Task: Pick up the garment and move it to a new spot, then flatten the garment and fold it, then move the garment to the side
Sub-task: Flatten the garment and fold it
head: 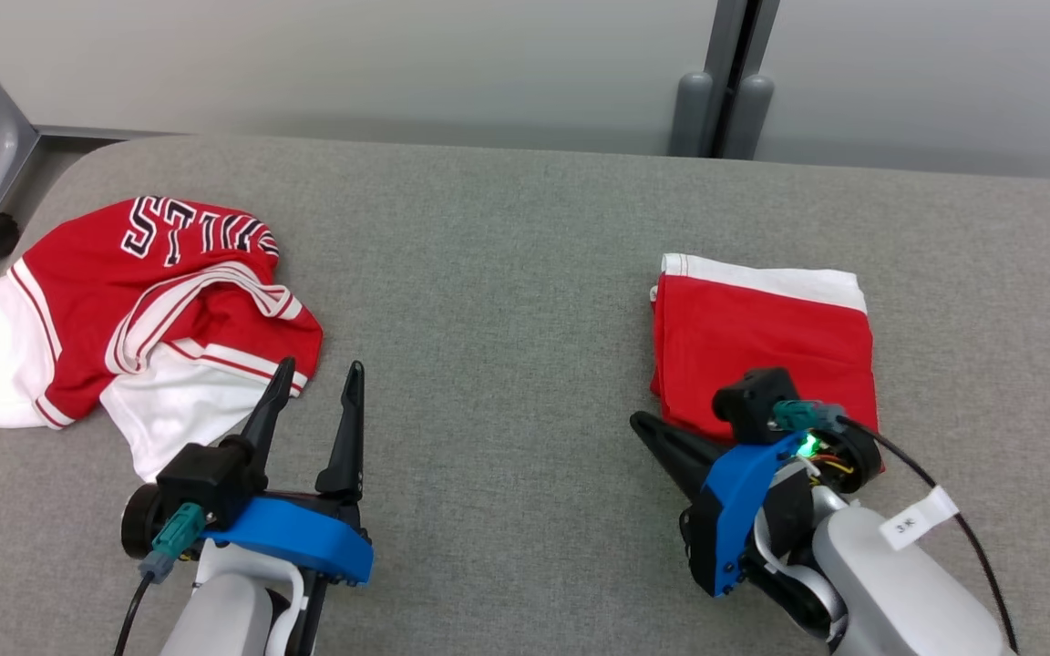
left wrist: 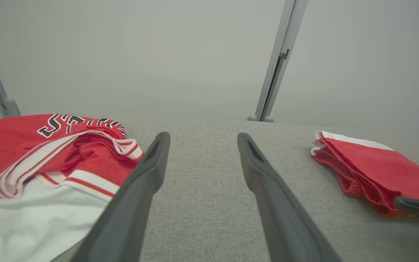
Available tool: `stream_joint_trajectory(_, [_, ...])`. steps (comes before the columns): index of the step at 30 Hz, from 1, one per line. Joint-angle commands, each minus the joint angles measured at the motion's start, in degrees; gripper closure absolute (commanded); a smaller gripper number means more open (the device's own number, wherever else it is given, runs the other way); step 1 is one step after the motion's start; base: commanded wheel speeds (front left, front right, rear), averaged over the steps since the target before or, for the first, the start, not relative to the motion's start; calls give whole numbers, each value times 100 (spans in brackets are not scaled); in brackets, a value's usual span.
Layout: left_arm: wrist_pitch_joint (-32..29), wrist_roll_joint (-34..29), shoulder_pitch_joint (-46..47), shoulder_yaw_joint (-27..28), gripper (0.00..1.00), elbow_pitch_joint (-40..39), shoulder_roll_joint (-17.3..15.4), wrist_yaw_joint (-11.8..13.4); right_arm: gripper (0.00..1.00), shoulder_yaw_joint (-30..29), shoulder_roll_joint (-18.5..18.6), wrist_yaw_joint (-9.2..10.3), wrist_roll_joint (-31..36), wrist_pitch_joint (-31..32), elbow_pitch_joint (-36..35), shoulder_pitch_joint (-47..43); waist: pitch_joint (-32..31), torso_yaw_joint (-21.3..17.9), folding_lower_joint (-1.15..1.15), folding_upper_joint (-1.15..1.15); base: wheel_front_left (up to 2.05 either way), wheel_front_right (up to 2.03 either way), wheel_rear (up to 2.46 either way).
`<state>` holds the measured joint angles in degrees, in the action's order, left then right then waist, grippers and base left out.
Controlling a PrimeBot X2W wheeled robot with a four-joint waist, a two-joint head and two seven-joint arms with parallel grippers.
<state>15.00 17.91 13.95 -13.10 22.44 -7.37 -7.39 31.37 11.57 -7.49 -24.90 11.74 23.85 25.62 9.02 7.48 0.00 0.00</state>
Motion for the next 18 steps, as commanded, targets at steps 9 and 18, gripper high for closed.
stream_joint_trajectory(9, [26,8,-347,347,0,15,-65,67,0,-1696,33,-2,29,-840,-997,-1055,-359,-380,0,0,0,0,0])
stream_joint_trajectory(18, [27,-20,-672,664,0,-67,-168,156,0,-3260,-408,-3,684,-1121,-1688,-1887,-545,-849,0,0,0,0,0])
